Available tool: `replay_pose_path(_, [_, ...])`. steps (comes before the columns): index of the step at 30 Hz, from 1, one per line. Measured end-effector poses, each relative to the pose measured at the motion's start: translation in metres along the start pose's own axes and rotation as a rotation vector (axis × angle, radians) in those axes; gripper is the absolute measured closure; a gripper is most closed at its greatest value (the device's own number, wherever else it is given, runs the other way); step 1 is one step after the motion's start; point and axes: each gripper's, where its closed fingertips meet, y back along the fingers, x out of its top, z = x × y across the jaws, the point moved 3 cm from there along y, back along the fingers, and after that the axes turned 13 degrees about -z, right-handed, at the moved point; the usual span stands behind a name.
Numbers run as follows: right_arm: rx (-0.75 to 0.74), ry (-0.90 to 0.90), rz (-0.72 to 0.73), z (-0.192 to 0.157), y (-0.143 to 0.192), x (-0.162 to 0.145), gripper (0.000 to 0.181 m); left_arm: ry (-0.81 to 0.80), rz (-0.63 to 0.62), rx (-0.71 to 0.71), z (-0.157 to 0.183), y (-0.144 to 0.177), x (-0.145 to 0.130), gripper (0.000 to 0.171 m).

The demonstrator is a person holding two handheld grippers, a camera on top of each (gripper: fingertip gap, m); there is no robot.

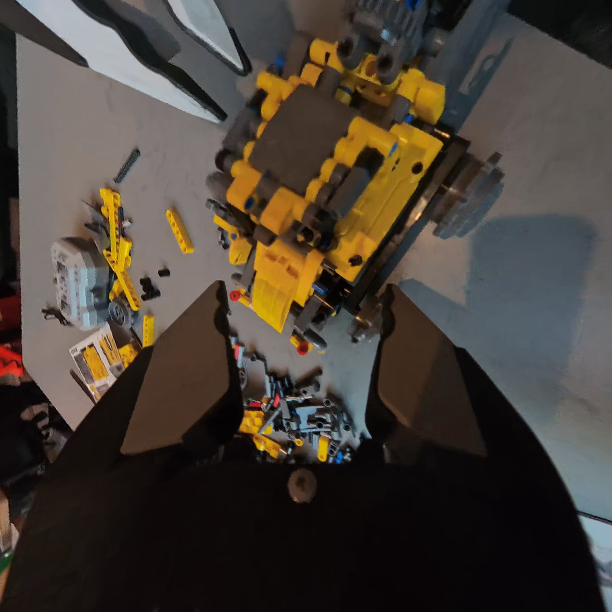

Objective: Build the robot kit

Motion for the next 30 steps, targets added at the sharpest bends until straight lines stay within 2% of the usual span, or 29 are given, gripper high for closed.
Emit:
replay_pose_path(3, [-0.014,-0.028,0.016,-0.007,0.001,-0.009,0.161,-0.087,0.019,0.001,-0.018,0.005,0.006,0.085])
replay_pose_path(5, [-0.019,-0.032,0.011,-0.009,0.000,-0.008,0.161,-0.125,0.064,-0.056,-0.022,0.008,0.016,0.088])
replay_pose_path(8, [0.008,-0.030,0.003,-0.010,-0.005,-0.002,0.162,-0.202,0.047,-0.128,-0.018,0.005,0.026,0.089])
replay_pose_path(10, [-0.004,-0.015,-0.018,-0.006,-0.009,-0.002,0.168,-0.230,0.067,-0.175,-0.012,0.005,0.032,0.090])
replay_pose_path(12, [-0.044,-0.002,-0.052,0.001,-0.014,-0.005,0.178,-0.224,0.089,-0.199,-0.008,0.006,0.039,0.090])
replay_pose_path(17, [-0.083,0.002,-0.068,0.007,-0.014,-0.006,0.172,-0.136,0.083,-0.197,0.001,0.005,0.042,0.083])
replay_pose_path(19, [-0.080,-0.013,-0.029,0.007,-0.007,-0.006,0.169,-0.073,0.089,-0.204,0.002,0.008,0.038,0.084])
replay_pose_path(23, [-0.066,-0.019,0.053,0.002,0.006,-0.004,0.167,0.062,0.180,-0.249,0.001,0.025,0.037,0.073])
replay_pose_path(26, [-0.028,-0.016,0.076,-0.004,0.006,-0.001,0.166,0.016,0.187,-0.228,0.004,0.024,0.050,0.070])
replay_pose_path(30, [0.004,0.017,0.085,-0.018,0.003,0.002,0.164,-0.055,0.116,-0.279,0.015,0.003,0.056,0.066])
